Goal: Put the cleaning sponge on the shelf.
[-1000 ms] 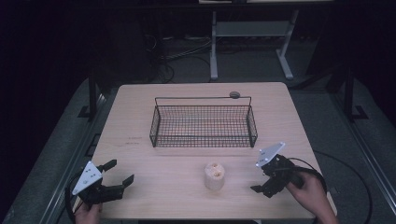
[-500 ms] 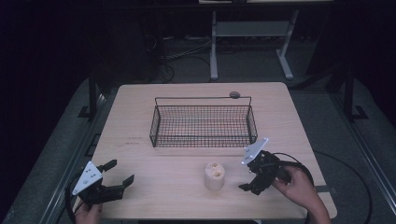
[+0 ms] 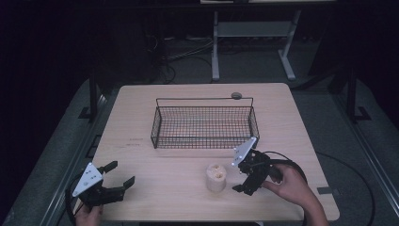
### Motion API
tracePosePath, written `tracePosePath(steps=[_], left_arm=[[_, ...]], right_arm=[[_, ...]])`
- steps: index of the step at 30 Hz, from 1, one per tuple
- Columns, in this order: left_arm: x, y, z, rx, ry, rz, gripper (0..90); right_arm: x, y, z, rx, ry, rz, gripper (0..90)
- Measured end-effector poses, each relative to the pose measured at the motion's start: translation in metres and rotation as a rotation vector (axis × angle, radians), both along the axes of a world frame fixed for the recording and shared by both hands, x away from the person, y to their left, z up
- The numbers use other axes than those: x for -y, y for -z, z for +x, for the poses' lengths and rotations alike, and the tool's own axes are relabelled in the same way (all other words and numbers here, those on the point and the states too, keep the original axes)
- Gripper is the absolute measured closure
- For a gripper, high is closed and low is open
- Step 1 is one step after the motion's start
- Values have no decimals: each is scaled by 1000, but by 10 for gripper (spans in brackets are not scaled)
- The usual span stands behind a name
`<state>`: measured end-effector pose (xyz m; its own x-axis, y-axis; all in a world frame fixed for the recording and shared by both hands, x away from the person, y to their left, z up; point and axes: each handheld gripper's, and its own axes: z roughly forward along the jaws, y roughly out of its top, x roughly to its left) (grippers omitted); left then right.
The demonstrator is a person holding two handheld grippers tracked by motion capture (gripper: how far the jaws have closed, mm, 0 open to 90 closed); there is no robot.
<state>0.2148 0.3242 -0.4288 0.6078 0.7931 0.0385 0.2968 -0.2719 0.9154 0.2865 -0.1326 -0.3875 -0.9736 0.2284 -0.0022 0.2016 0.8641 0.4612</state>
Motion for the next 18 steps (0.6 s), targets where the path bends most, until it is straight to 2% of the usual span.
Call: tracePosePath(steps=[18], left_arm=[[0, 0, 0, 1, 0, -2, 141]], right_arm=[[-27, -6, 9, -11, -45, -32, 142]])
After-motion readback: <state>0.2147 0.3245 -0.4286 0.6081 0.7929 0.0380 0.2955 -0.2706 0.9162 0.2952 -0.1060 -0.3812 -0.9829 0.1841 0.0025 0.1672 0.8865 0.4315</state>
